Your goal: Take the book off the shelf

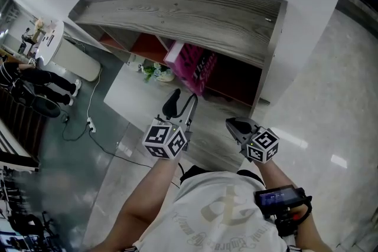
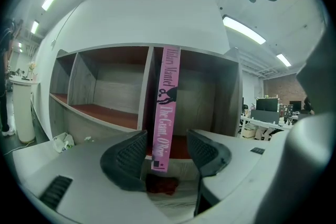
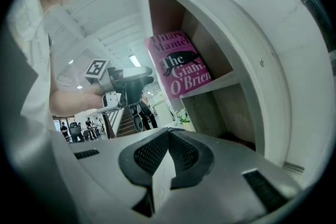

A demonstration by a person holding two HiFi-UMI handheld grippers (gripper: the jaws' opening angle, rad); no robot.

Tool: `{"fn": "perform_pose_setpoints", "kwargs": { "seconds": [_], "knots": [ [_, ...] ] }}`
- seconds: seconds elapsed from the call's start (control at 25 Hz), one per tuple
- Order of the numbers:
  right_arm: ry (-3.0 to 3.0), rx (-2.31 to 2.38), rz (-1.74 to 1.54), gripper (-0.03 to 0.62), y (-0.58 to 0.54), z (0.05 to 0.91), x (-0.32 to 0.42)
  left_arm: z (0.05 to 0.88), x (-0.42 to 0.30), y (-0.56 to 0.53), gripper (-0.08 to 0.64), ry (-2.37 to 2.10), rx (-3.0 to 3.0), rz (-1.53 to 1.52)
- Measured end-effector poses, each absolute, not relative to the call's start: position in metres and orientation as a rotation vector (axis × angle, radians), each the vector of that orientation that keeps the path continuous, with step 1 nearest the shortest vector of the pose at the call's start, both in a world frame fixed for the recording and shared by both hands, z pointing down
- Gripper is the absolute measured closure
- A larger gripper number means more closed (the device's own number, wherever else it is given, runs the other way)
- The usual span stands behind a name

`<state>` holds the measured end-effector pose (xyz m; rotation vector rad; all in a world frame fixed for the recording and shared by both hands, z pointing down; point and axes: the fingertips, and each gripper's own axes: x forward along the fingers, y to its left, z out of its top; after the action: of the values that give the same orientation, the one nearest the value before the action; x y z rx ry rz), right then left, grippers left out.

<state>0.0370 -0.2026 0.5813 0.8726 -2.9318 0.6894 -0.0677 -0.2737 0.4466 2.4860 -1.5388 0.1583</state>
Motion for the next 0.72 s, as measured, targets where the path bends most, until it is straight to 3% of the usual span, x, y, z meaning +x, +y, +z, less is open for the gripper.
{"fn": "perform_pose_setpoints", "kwargs": {
  "seconds": [0.16, 0.72],
  "knots": [
    [-2.929, 0.878, 0.698, 0.588, -0.202, 0.584, 0.037, 0.436, -0.064, -0.285, 0.275, -1.550, 2.502, 0.142],
    [-2.917, 0.920, 0.727, 0.588, -0.202, 0.590, 0.047, 0.426, -0.048, -0.325, 0.273, -1.564, 2.527, 0.170]
  ]
}}
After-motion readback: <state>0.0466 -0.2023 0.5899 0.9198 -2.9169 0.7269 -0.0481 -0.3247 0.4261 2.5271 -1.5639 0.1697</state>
